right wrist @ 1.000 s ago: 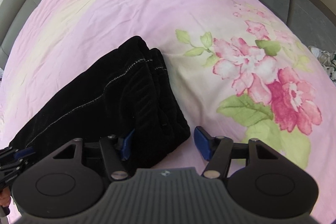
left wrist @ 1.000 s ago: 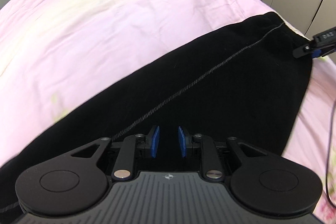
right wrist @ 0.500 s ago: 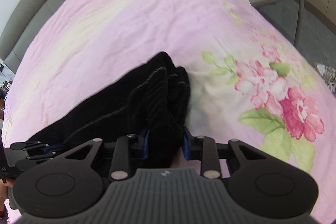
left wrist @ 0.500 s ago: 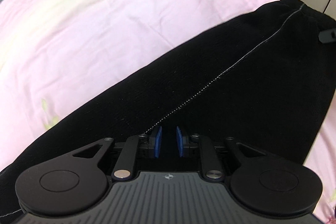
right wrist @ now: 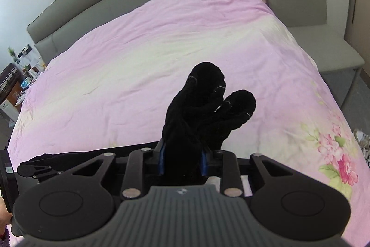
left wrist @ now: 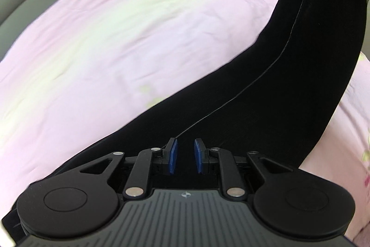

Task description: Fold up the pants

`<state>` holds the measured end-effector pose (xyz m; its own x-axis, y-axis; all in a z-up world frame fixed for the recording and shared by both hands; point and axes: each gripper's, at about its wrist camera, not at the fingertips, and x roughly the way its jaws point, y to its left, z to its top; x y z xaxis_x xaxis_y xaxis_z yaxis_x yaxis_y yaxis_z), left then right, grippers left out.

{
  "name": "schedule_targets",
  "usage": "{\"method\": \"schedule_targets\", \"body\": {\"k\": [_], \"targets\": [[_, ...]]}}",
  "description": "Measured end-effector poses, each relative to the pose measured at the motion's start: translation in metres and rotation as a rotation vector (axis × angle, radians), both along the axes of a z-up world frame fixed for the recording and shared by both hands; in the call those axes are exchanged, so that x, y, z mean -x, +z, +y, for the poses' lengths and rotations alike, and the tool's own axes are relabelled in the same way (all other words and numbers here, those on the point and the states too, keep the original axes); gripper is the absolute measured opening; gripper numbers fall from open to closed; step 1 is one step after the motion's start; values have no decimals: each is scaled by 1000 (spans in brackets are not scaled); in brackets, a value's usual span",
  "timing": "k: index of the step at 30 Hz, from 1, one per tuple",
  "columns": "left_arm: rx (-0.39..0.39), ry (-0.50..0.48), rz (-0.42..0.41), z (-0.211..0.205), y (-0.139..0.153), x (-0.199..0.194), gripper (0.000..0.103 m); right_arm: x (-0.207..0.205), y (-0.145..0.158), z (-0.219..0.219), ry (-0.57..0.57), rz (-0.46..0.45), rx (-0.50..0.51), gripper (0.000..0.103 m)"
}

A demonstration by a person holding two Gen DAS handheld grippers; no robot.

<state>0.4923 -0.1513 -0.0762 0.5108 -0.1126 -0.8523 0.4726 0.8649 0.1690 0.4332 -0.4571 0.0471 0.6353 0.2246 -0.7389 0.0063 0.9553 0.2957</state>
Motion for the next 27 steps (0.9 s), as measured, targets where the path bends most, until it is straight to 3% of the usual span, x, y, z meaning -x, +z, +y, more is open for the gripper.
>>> {"method": "schedule_targets", "body": {"k": [5,9,13,16,23,26,27], "targets": [[20,52,-23,63,28,23,24,-5,31,91,114,-20,38,23],[56,95,-20,104,26,37,26,-10,26,164,195,3,73,24],[78,110,-9,123,16,48,26,-17,-5,234,270,71,83,24],[110,128,7,141,12,55,26,-25,-47,279,320,137,96,24],[159,135,36,158,-17,43,26,-26,-141,338,410,247,158,25],[177,130,39,155,-13,43,26,-24,-157,345,441,261,155,34],[183,134,37,153,-15,41,26,-22,-160,346,451,261,145,42]]}}
